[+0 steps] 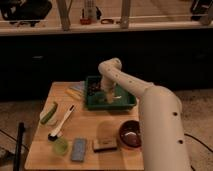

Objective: Place fork in table surface

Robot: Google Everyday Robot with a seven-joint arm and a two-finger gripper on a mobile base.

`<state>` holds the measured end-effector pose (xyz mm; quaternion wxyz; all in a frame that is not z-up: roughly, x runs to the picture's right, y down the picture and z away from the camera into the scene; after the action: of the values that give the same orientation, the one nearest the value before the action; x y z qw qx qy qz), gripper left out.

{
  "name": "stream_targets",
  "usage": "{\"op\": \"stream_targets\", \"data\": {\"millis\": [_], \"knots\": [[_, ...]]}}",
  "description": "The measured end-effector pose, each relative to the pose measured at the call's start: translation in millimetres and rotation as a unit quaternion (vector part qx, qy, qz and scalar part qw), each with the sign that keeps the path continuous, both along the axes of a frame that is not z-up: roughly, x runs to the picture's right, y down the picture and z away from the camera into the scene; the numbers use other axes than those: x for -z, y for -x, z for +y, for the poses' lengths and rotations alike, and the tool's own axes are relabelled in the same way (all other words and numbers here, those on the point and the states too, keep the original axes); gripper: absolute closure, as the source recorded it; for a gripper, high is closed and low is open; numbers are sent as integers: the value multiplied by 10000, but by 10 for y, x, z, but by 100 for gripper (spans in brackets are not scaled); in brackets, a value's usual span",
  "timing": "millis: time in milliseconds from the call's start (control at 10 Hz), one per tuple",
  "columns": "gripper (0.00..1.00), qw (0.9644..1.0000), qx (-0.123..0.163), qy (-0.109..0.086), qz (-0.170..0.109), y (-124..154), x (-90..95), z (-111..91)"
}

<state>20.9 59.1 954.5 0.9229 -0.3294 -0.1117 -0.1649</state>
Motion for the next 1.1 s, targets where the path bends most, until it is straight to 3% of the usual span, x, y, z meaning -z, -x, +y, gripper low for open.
{"op": "stream_targets", "data": {"millis": [500, 800, 1100], "knots": [[23, 9997, -187, 179, 33, -42, -173, 111], [52, 9993, -219, 289, 69, -73, -217, 180], [83, 9994, -258, 235, 30, -37, -208, 117]]}}
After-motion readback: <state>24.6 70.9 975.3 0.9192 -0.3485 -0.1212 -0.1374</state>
